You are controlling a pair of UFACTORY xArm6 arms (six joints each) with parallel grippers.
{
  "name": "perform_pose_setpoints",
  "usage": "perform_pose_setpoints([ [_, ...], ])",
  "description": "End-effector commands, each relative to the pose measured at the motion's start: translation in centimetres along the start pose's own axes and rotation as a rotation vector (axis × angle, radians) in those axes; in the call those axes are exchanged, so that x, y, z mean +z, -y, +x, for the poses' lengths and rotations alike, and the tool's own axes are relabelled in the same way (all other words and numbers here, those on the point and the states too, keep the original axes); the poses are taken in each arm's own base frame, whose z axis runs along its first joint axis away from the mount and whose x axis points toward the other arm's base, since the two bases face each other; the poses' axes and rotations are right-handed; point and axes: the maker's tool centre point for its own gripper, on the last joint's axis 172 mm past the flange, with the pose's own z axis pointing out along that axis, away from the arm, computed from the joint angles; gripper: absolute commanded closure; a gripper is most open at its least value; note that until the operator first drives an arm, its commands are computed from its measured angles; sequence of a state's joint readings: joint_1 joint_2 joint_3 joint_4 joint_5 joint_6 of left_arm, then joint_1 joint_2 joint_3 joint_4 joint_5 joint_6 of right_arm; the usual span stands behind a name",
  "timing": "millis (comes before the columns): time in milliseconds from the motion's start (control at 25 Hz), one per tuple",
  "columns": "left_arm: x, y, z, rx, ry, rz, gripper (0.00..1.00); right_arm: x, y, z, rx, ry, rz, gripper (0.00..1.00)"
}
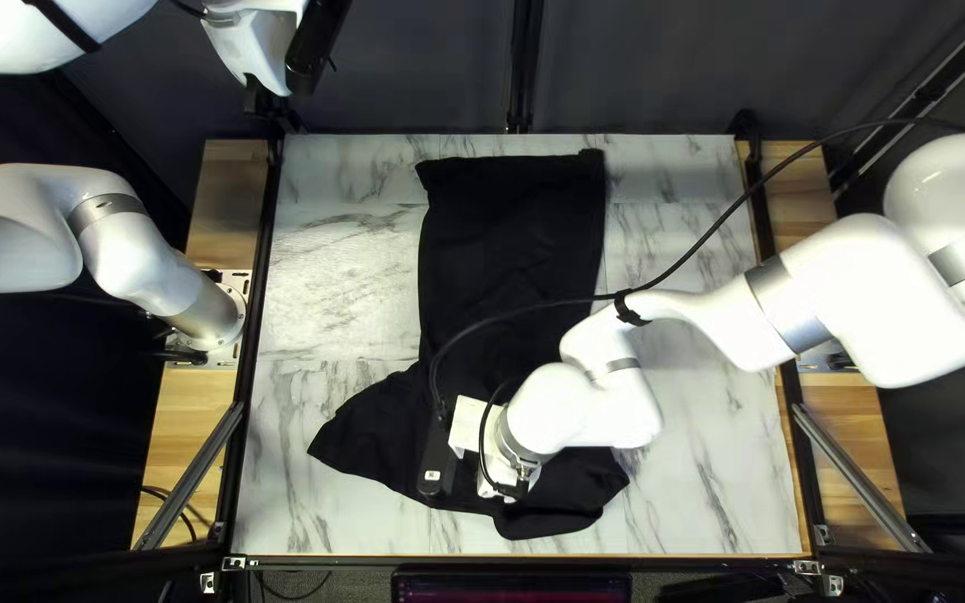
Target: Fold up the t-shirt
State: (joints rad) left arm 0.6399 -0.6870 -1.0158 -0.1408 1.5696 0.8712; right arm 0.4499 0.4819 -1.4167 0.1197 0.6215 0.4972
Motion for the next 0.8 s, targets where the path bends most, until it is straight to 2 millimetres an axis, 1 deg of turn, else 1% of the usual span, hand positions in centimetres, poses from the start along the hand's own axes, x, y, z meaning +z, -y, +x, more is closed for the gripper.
perform_pose_setpoints([
  [40, 0.0, 0.0, 0.0, 0.000, 0.000, 0.000, 0.00, 0.0, 0.4, 0.0, -0.009, 0.000, -0.006, 1.00],
  [160, 0.0, 0.0, 0.0, 0.000, 0.000, 0.000, 0.00, 0.4, 0.5, 0.2, -0.017, 0.006, -0.013, 1.00],
  [200, 0.0, 0.0, 0.0, 0.000, 0.000, 0.000, 0.00, 0.9, 0.0, 0.2, -0.016, 0.015, -0.012, 1.00],
  [240, 0.0, 0.0, 0.0, 0.000, 0.000, 0.000, 0.00, 1.1, -0.2, 0.2, -0.014, 0.021, -0.010, 0.67],
  [280, 0.0, 0.0, 0.0, 0.000, 0.000, 0.000, 0.00, 1.4, -0.7, 0.0, -0.013, 0.038, -0.006, 0.01],
  [360, 0.0, 0.0, 0.0, 0.000, 0.000, 0.000, 0.00, 1.5, -1.3, -0.4, -0.009, 0.056, 0.000, 0.00],
  [440, 0.0, 0.0, 0.0, 0.000, 0.000, 0.000, 0.00, 0.4, -2.2, -1.8, 0.004, 0.066, 0.003, 0.00],
  [520, 0.0, 0.0, 0.0, 0.000, 0.000, 0.000, 0.00, -1.8, -3.0, -4.1, 0.025, 0.066, 0.002, 0.00],
  [560, 0.0, 0.0, 0.0, 0.000, 0.000, 0.000, 0.00, -2.5, -3.1, -4.9, 0.028, 0.065, 0.001, 0.00],
  [600, 0.0, 0.0, 0.0, 0.000, 0.000, 0.000, 0.00, -3.7, -3.3, -6.3, 0.032, 0.065, -0.001, 0.00],
  [640, 0.0, 0.0, 0.0, 0.000, 0.000, 0.000, 0.00, -4.1, -3.3, -6.9, 0.032, 0.065, -0.003, 0.00],
  [680, 0.0, 0.0, 0.0, 0.000, 0.000, 0.000, 0.00, -4.9, -3.3, -8.6, 0.027, 0.071, -0.006, 0.00],
  [760, 0.0, 0.0, 0.0, 0.000, 0.000, 0.000, 0.00, -5.2, -3.3, -10.4, 0.011, 0.086, -0.014, 0.00],
  [800, 0.0, 0.0, 0.0, 0.000, 0.000, 0.000, 0.00, -5.0, -3.2, -11.8, -0.010, 0.104, -0.023, 0.00],
])
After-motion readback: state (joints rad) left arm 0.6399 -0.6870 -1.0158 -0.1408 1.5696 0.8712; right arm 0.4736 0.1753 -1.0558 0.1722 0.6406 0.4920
